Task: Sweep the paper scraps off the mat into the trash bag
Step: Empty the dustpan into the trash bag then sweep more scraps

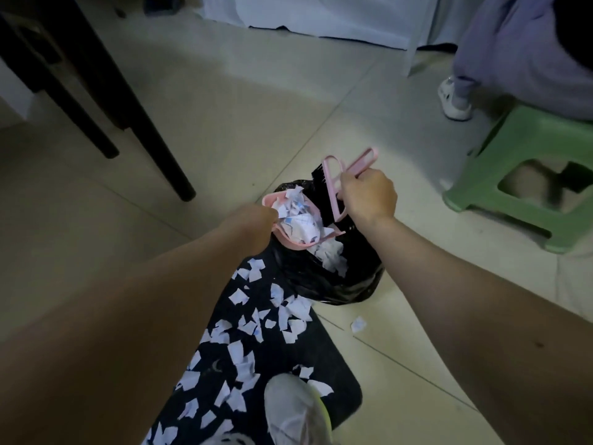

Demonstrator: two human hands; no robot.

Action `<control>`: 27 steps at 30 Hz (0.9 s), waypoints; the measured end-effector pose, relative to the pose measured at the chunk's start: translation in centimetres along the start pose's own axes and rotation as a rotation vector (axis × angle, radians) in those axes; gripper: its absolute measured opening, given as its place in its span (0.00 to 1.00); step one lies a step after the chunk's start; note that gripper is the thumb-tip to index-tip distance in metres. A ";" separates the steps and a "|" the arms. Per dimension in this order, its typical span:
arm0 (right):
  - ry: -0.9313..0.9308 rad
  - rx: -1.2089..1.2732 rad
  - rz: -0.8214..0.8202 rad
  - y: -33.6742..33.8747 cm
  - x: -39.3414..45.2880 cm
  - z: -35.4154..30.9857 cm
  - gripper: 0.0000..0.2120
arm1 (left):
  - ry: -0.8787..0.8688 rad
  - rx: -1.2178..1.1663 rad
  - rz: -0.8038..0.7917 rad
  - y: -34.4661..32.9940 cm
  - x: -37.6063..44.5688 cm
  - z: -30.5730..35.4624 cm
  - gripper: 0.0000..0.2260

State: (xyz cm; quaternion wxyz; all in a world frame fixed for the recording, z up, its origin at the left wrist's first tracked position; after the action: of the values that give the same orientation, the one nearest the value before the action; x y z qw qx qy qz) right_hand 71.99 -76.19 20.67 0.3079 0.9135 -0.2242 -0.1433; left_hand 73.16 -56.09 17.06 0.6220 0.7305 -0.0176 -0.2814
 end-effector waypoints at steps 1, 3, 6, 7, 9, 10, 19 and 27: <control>-0.016 0.009 -0.009 -0.6 0.3 1.0 0.18 | -0.007 0.032 -0.020 -0.7 0.5 0.2 0.19; -0.038 0.012 -0.013 -1.5 0.6 2.5 0.19 | -0.028 0.094 -0.034 -1.5 1.4 0.5 0.19; -0.060 -0.004 -0.024 -2.5 0.9 3.9 0.20 | -0.042 0.196 -0.035 -1.8 2.2 1.0 0.15; -0.063 -0.017 -0.026 -2.7 1.0 4.2 0.20 | -0.043 0.237 -0.030 -1.7 2.3 1.2 0.14; -0.067 -0.041 -0.020 -3.1 1.0 4.6 0.21 | -0.044 0.326 -0.025 -1.6 2.4 1.5 0.12; -0.068 -0.047 -0.014 -3.1 1.0 4.7 0.21 | -0.050 0.365 -0.020 -1.5 2.5 1.7 0.12; -0.094 -0.077 -0.026 -3.4 1.0 5.8 0.20 | -0.144 0.639 0.065 0.4 1.9 3.9 0.12; -0.122 -0.096 -0.010 -2.6 0.5 5.4 0.18 | -0.092 0.536 0.121 1.3 0.3 3.1 0.14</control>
State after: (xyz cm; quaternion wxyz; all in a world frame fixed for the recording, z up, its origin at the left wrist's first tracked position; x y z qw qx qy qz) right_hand 71.14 -77.28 14.82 0.3363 0.8883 -0.2311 -0.2107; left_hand 72.49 -59.28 17.97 0.4208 0.8530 -0.1633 -0.2620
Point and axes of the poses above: each hand's wrist, its own x-axis towards the middle knuckle, its own y-axis out of the back of the hand, z = x × y, the point moved 8 cm from there along x, towards the middle knuckle, and after that the axes turned 5 degrees about -y, right-handed, at the moved point
